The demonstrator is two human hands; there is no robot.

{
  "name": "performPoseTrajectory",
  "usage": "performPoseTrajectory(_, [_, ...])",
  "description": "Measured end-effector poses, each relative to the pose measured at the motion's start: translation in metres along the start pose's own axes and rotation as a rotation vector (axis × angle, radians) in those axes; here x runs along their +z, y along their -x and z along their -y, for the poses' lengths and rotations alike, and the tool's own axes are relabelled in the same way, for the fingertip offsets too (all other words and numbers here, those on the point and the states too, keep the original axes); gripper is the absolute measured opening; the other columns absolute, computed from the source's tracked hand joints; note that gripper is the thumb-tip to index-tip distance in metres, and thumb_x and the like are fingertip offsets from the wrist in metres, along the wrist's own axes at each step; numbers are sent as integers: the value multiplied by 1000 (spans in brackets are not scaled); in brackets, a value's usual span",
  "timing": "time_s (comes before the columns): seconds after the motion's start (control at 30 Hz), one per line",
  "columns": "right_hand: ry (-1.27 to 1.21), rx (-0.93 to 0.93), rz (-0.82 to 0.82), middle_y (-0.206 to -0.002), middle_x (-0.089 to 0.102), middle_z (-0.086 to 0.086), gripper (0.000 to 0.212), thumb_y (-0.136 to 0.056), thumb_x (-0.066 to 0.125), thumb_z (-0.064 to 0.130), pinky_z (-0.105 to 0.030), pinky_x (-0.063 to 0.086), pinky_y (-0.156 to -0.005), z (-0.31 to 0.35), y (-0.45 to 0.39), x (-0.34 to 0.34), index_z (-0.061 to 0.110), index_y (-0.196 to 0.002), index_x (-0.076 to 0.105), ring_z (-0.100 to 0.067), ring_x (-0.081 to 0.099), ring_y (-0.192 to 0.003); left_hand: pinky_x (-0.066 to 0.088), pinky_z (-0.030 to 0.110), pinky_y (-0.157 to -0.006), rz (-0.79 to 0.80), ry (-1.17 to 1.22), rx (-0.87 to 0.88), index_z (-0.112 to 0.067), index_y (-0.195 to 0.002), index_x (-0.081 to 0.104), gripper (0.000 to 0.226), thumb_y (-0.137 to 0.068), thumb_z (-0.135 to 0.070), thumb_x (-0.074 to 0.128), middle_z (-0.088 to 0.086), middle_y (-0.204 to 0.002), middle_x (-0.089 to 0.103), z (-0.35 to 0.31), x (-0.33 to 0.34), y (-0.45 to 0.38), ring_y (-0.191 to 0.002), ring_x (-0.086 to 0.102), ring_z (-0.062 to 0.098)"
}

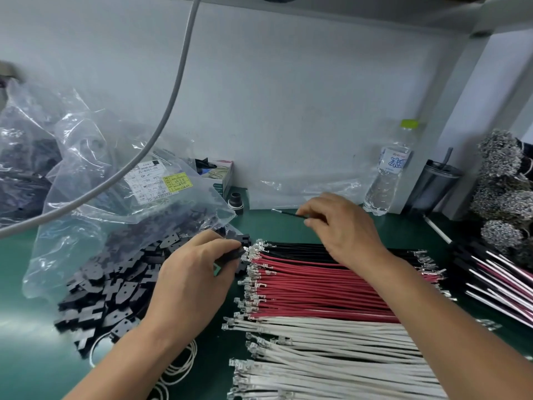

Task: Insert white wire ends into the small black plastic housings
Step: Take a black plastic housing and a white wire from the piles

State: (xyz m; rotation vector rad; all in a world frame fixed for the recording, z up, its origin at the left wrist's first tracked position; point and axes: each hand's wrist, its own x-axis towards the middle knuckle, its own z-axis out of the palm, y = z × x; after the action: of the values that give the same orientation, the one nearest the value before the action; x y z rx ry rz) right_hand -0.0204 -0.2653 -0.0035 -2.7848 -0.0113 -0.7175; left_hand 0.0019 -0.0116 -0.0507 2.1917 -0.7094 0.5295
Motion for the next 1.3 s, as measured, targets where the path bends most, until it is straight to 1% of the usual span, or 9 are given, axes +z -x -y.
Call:
performPoseTrajectory(0.13, [66, -198, -282, -88, 56, 7, 15, -93, 67, 15, -22, 41, -67, 17, 32, -19, 20, -105, 74, -9, 50, -83, 57, 22, -72, 1, 175, -40, -23, -104, 82, 24, -83, -11, 83, -21, -96, 68, -2, 2, 0, -79, 68, 5])
performPoseTrajectory(0.2, [26, -231, -344, -88, 56, 8, 13, -96, 65, 14, -17, 41, -69, 23, 55, -17, 18, -104, 75, -8, 50, -82, 56, 20, -73, 19, 279, -50, -24, -104, 82, 23, -86, -10, 80, -19, -97, 68, -6, 3, 1, -89, 68, 5])
performPoseTrajectory(0.27, [-48, -213, -338, -88, 57, 8, 15, -95, 63, 16, -20, 45, -69, 28, 72, -11, 17, -103, 76, -9, 52, -81, 57, 24, -73, 61, 369, -58, -24, -107, 81, 25, -88, -9, 78, -16, -99, 69, -9, 4, 3, -92, 67, 9])
performPoseTrajectory(0.4, [-59, -250, -348, -85, 60, 2, 14, -94, 65, 13, -32, 49, -64, 30, 81, -7, 12, -101, 78, -17, 57, -77, 56, 20, -68, 85, 510, -140, -28, -102, 82, 30, -80, -7, 84, -8, -88, 73, -14, 7, 6, -79, 69, 11])
performPoseTrajectory(0.5, [121, -327, -601, -81, 63, -8, 15, -91, 71, 0, -33, 44, -60, 28, 80, -20, 6, -103, 80, -23, 54, -71, 53, 13, -65, 82, 545, -168, -25, -94, 83, 25, -76, -7, 87, -8, -85, 75, -17, 9, 7, -74, 69, 8])
performPoseTrajectory(0.57, [181, -364, -676, -79, 63, -10, 17, -90, 72, -3, -32, 42, -59, 26, 80, -24, 6, -102, 80, -24, 53, -69, 54, 14, -66, 82, 547, -171, -23, -91, 83, 23, -75, -7, 87, -8, -85, 75, -17, 9, 6, -75, 69, 10])
performPoseTrajectory(0.73, [-3, -337, -405, -80, 60, 1, 11, -95, 70, 14, -32, 47, -55, 24, 84, -6, 12, -97, 80, -17, 55, -70, 57, 20, -67, 93, 595, -180, -26, -88, 83, 24, -75, -6, 86, -4, -86, 75, -19, 5, 6, -76, 70, 12])
performPoseTrajectory(0.93, [-193, -237, -266, -84, 59, 9, 15, -95, 65, 22, -28, 49, -60, 20, 84, -5, 20, -101, 79, -10, 57, -74, 61, 29, -72, 94, 560, -145, -33, -90, 82, 30, -77, -6, 87, -6, -90, 74, -16, 8, 6, -84, 71, 19])
performPoseTrajectory(1.3, [-230, -181, -71, -86, 61, 17, 17, -92, 62, 24, -30, 51, -66, 27, 84, -7, 25, -96, 79, -7, 61, -80, 51, 13, -65, 130, 526, -114, -26, -85, 84, 27, -75, 0, 86, -9, -88, 72, -21, 8, 8, -78, 69, 11])
